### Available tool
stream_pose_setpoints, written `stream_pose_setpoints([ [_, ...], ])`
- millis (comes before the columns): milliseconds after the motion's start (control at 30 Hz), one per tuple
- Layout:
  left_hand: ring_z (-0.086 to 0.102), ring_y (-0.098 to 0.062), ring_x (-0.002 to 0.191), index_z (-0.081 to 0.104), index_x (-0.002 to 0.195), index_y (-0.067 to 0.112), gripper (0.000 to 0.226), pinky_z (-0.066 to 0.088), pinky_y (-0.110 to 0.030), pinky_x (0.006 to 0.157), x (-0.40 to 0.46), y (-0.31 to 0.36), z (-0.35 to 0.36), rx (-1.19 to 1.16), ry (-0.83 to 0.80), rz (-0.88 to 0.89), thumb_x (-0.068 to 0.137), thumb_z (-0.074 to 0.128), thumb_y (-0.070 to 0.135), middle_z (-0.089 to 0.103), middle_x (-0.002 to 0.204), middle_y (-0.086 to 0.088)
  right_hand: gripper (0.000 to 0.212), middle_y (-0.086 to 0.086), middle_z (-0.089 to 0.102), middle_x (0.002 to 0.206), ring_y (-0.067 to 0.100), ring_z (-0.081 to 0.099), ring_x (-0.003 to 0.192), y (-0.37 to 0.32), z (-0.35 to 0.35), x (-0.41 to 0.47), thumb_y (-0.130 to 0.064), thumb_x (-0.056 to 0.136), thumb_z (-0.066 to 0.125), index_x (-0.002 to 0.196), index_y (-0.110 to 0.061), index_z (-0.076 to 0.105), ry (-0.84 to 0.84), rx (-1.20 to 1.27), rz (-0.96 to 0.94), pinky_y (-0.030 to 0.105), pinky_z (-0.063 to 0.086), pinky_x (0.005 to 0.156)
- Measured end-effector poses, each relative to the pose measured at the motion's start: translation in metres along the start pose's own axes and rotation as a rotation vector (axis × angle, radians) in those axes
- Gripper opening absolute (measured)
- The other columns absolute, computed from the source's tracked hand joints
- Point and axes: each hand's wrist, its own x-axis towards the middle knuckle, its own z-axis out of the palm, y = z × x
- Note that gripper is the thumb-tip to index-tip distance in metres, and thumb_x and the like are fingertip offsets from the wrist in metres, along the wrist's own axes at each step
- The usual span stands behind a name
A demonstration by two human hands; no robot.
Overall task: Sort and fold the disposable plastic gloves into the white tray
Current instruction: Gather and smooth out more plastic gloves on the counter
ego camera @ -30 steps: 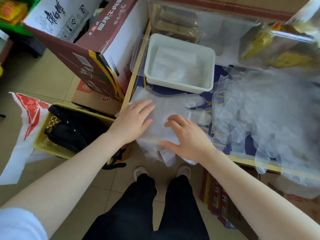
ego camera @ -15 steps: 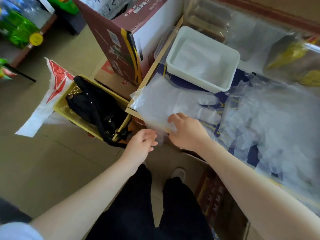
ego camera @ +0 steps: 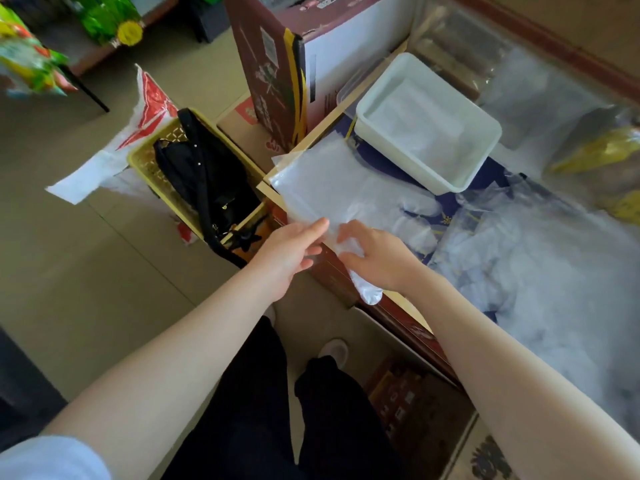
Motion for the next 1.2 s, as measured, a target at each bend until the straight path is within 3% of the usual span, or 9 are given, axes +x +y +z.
stream_pose_setpoints([
  [200, 0.061, -0.013, 0.094, 0.067, 0.097, 0.007, 0.034, 0.046, -0.029, 0.086, 0.002, -0.003, -0.020, 0.148, 0.111, 0.068, 0.089, 0.059, 0.039, 0.068, 0.099, 0.000, 0.018, 0.004, 0.058, 0.120, 0.025, 0.057, 0.095, 0.007, 0.006, 0.001, -0.023, 0.094, 0.047, 0.106, -0.012, 0.052, 0.051, -0.092, -0.113, 0.030, 0.037, 0.071],
  [367, 0.056, -0.011, 0.063, 0.060, 0.097, 0.012, 0.015, 0.045, -0.024, 0.059, 0.010, -0.013, -0.032, 0.330, 0.069, 0.058, 0.089, 0.062, 0.024, 0.065, 0.077, -0.001, 0.009, 0.006, 0.060, 0.114, 0.028, 0.060, 0.091, 0.016, 0.011, 0.004, -0.007, 0.088, 0.049, 0.094, -0.008, 0.056, 0.088, -0.085, -0.183, 0.028, 0.036, 0.064],
  [500, 0.058, -0.013, 0.096, 0.045, 0.125, 0.013, 0.059, 0.046, -0.026, 0.076, 0.026, -0.027, -0.027, 0.338, 0.117, 0.000, 0.080, 0.068, 0.043, 0.060, 0.114, -0.002, 0.014, 0.014, 0.057, 0.125, 0.027, 0.061, 0.090, 0.018, 0.012, 0.000, 0.008, 0.078, 0.050, 0.083, 0.004, 0.062, 0.095, 0.003, -0.232, 0.016, 0.032, 0.059],
  [567, 0.050, -0.014, 0.113, 0.043, 0.133, 0.015, 0.068, 0.040, -0.030, 0.090, 0.032, -0.031, -0.026, 0.232, 0.055, -0.027, 0.080, 0.065, 0.050, 0.054, 0.129, 0.000, 0.019, 0.009, 0.049, 0.137, 0.024, 0.059, 0.104, 0.020, 0.013, -0.002, 0.006, 0.079, 0.048, 0.084, -0.001, 0.065, 0.083, 0.014, -0.206, 0.014, 0.038, 0.072],
  [733, 0.053, -0.016, 0.119, 0.047, 0.134, 0.019, 0.046, 0.043, -0.031, 0.098, 0.041, -0.030, -0.029, -0.040, -0.119, -0.171, 0.094, 0.049, 0.041, 0.055, 0.133, -0.002, 0.035, 0.009, 0.050, 0.136, 0.024, 0.051, 0.123, 0.024, 0.018, 0.000, 0.006, 0.071, 0.044, 0.065, -0.023, 0.062, 0.027, 0.138, -0.168, 0.039, 0.046, 0.090],
  [867, 0.059, -0.017, 0.110, 0.054, 0.126, 0.017, 0.033, 0.049, -0.031, 0.090, 0.036, -0.029, -0.037, 0.002, -0.181, -0.127, 0.096, 0.048, 0.032, 0.061, 0.124, -0.005, 0.023, 0.008, 0.056, 0.129, 0.027, 0.059, 0.109, 0.026, 0.025, 0.000, 0.003, 0.074, 0.045, 0.066, -0.010, 0.062, 0.127, 0.162, -0.151, 0.029, 0.045, 0.078],
  [1033, 0.048, -0.015, 0.113, 0.038, 0.134, 0.017, 0.053, 0.042, -0.027, 0.092, 0.023, -0.016, -0.046, 0.500, 0.169, 0.309, 0.086, 0.062, 0.016, 0.046, 0.125, -0.002, 0.034, -0.002, 0.065, 0.110, -0.011, 0.055, 0.093, 0.009, 0.003, -0.010, 0.007, 0.070, 0.040, 0.051, -0.019, 0.047, 0.348, 0.573, -0.024, 0.020, 0.039, 0.075],
  [1133, 0.016, -0.022, 0.139, 0.016, 0.145, 0.018, 0.087, 0.020, -0.035, 0.113, 0.021, 0.004, -0.052, 0.781, 0.126, 0.776, 0.077, 0.070, 0.008, 0.016, 0.151, -0.007, 0.028, -0.010, 0.072, 0.097, -0.006, 0.059, 0.089, -0.003, -0.023, -0.017, 0.002, 0.072, 0.036, 0.063, 0.001, 0.062, 0.362, 0.914, 0.034, 0.009, 0.042, 0.078],
  [1200, 0.004, -0.027, 0.143, 0.005, 0.145, 0.023, 0.098, 0.011, -0.044, 0.115, 0.024, 0.026, -0.051, 0.995, 0.004, 1.041, 0.075, 0.074, 0.019, 0.003, 0.154, -0.009, 0.037, 0.005, 0.074, 0.092, 0.012, 0.066, 0.090, -0.015, -0.041, -0.023, 0.005, 0.074, 0.032, 0.070, 0.001, 0.069, 0.296, 1.233, 0.008, 0.018, 0.050, 0.079],
])
